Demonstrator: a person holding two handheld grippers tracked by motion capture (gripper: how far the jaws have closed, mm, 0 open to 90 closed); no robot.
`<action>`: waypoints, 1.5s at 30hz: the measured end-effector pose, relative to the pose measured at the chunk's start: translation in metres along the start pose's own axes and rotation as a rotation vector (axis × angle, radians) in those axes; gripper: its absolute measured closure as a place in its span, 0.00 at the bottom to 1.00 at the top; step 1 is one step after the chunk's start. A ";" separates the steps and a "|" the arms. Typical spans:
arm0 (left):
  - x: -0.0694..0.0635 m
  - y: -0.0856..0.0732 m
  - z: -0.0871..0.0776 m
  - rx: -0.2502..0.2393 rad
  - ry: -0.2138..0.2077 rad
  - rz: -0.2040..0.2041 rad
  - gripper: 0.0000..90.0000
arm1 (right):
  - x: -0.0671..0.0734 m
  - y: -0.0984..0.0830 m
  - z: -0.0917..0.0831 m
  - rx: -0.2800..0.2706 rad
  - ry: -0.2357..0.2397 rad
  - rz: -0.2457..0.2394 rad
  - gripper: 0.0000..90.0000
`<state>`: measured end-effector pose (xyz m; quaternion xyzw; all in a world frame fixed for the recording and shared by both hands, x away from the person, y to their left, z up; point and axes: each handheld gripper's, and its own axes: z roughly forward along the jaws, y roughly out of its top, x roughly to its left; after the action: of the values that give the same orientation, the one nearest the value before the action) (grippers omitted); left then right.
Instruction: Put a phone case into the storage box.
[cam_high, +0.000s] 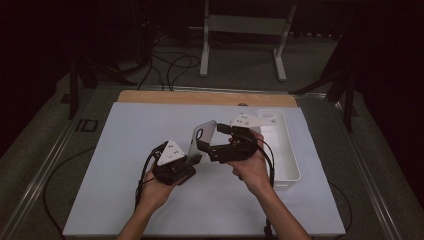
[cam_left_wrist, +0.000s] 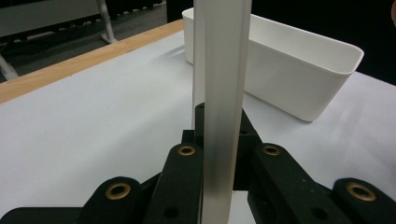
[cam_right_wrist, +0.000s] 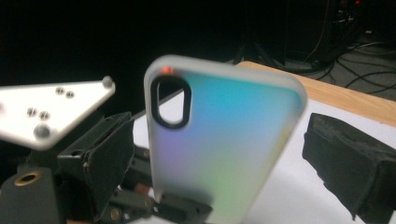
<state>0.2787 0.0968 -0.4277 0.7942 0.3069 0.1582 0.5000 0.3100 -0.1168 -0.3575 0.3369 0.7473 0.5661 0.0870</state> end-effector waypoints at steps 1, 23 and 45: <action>-0.001 0.000 0.000 0.003 -0.003 0.003 0.96 | 0.000 0.001 0.001 0.002 0.002 0.007 0.10; -0.016 -0.003 0.013 0.037 -0.035 0.029 0.75 | 0.001 -0.003 0.010 -0.005 -0.058 0.023 0.19; 0.005 -0.003 -0.014 -0.021 0.071 0.018 0.00 | -0.008 -0.006 0.004 0.010 -0.102 0.002 0.19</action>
<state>0.2734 0.1108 -0.4244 0.7856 0.3155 0.1941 0.4956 0.3156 -0.1193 -0.3658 0.3667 0.7443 0.5444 0.1227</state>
